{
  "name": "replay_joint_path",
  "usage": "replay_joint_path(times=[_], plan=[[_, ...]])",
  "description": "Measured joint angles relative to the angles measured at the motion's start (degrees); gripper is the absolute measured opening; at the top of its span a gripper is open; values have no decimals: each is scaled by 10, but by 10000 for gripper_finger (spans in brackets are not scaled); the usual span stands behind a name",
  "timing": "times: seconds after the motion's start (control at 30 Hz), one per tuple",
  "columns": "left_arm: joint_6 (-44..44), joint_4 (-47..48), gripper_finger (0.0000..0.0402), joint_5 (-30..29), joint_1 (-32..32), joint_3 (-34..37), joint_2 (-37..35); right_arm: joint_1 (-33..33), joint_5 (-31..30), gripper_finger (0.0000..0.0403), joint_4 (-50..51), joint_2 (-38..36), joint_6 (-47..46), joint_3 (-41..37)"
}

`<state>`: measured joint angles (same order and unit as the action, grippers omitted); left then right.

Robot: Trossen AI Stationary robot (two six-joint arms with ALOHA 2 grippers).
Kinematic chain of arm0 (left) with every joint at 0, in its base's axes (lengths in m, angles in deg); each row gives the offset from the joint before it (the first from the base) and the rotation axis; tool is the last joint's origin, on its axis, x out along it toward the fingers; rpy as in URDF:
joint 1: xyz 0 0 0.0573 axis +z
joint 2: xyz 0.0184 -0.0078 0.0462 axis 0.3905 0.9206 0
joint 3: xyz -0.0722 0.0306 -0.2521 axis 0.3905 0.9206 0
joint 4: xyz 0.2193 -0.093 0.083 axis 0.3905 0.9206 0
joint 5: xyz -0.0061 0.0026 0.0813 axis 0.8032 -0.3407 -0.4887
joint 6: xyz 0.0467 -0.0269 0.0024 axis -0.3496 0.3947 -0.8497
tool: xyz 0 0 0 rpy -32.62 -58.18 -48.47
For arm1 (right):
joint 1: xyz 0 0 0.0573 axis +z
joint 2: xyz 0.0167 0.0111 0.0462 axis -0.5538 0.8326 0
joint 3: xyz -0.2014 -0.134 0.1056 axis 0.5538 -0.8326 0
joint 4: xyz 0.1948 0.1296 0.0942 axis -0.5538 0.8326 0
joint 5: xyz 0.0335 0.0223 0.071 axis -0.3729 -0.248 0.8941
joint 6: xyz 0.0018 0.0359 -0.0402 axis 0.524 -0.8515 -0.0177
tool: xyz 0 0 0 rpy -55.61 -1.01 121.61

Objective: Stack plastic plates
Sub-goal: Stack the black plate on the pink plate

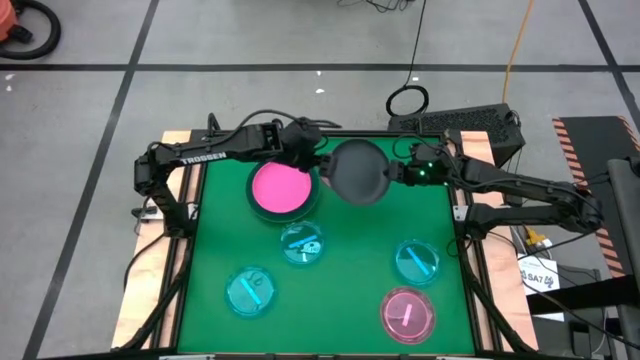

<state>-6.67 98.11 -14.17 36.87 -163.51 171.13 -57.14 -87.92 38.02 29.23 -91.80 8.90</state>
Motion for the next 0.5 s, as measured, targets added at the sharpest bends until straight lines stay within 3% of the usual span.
replay_joint_path(times=[0.5], plan=[[12, -27, 139, -19, 3, 0, 19, 0, 0, 8, -52, 19, 25, 0]])
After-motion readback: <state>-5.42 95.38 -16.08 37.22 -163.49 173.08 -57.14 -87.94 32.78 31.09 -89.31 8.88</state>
